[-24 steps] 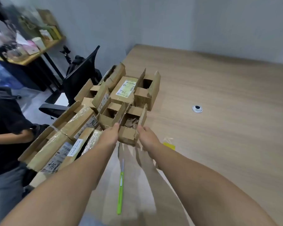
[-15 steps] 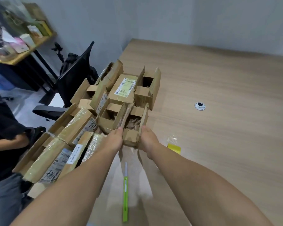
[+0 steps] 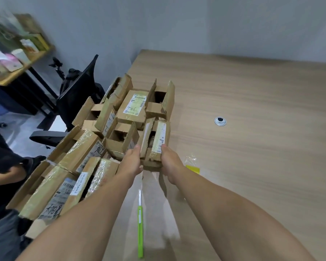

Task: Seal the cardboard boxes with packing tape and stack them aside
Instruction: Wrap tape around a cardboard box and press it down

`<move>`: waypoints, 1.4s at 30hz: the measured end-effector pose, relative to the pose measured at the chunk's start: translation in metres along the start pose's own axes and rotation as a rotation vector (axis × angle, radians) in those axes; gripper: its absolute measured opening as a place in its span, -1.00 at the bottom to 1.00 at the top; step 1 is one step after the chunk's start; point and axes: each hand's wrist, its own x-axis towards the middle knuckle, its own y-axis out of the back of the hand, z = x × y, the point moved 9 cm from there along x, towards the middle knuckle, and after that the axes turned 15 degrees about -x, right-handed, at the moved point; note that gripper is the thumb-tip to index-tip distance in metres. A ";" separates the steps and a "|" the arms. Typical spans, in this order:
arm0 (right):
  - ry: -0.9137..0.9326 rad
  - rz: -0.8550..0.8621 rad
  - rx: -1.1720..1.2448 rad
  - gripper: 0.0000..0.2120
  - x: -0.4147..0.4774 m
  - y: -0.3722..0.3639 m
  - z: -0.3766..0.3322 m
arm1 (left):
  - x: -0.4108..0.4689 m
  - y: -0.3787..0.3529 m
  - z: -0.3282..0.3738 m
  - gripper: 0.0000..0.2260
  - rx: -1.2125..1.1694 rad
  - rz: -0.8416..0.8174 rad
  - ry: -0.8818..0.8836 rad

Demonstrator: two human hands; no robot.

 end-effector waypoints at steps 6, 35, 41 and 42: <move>0.138 0.020 0.021 -0.50 -0.060 0.062 -0.033 | -0.030 -0.034 0.033 -0.66 0.017 0.006 -0.148; -0.049 0.201 -0.124 -0.65 -0.134 0.303 0.152 | -0.178 -0.228 -0.142 -0.73 0.088 -0.091 0.022; 0.040 0.342 -0.278 -0.69 -0.100 0.349 0.093 | -0.174 -0.219 -0.189 -0.74 -0.233 0.024 0.277; 0.061 0.330 -0.276 -0.68 -0.091 0.351 0.085 | -0.176 -0.222 -0.194 -0.73 -0.304 0.023 0.316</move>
